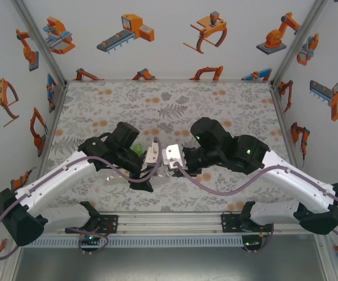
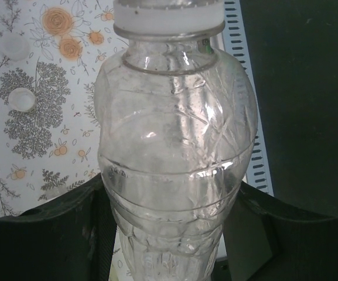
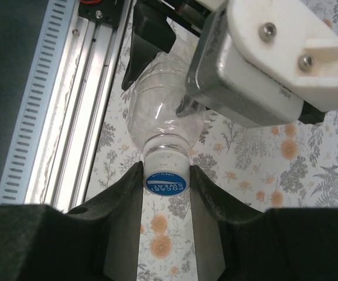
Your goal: Screw on the bottle caps
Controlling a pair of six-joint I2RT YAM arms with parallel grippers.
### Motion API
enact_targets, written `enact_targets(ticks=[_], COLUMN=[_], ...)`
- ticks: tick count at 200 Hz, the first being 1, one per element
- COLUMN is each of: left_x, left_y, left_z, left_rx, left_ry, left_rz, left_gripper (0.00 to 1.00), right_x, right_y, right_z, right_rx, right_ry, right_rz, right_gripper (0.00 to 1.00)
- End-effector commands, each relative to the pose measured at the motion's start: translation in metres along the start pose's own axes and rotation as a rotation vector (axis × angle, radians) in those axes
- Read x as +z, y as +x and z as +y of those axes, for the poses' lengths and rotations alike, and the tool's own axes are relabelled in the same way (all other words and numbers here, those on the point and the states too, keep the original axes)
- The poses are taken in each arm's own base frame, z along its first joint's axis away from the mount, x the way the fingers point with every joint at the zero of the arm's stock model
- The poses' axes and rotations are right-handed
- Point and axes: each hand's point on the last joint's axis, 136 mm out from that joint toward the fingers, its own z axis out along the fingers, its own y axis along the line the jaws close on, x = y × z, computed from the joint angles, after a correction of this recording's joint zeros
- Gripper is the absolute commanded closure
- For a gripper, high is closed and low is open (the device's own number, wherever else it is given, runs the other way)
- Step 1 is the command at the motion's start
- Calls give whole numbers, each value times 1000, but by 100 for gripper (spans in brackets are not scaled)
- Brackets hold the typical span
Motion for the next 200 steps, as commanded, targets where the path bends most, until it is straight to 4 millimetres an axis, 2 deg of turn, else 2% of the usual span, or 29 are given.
enact_targets(ticks=[1, 36, 57, 79, 103, 143, 159, 200], left_x=[-5, -7, -8, -9, -12, -16, -17, -18], left_y=[-16, -21, -22, -21, -19, -18, -17, -20], left_z=[-7, -6, -2, 2, 6, 13, 15, 22], left_rx=[34, 46, 73, 107, 138, 177, 192, 224], left_ry=[43, 38, 6, -41, -92, -172, -194, -265], left_rz=[-40, -57, -62, -54, -52, -60, -68, -67], left_gripper=[100, 100, 100, 100, 100, 100, 100, 100], right_x=[-2, 2, 8, 16, 26, 38, 38, 40], right_y=[-5, -3, -4, -5, -2, 2, 1, 12], right_z=[12, 19, 18, 21, 16, 0, -2, -25], right_rx=[-71, -40, 91, 278, 552, 968, 1063, 1407], right_ry=[-33, -71, -89, -145, -171, -114, -115, -26], right_rz=[18, 17, 18, 14, 7, -86, -133, -216], right_gripper=[100, 100, 100, 100, 100, 100, 100, 100])
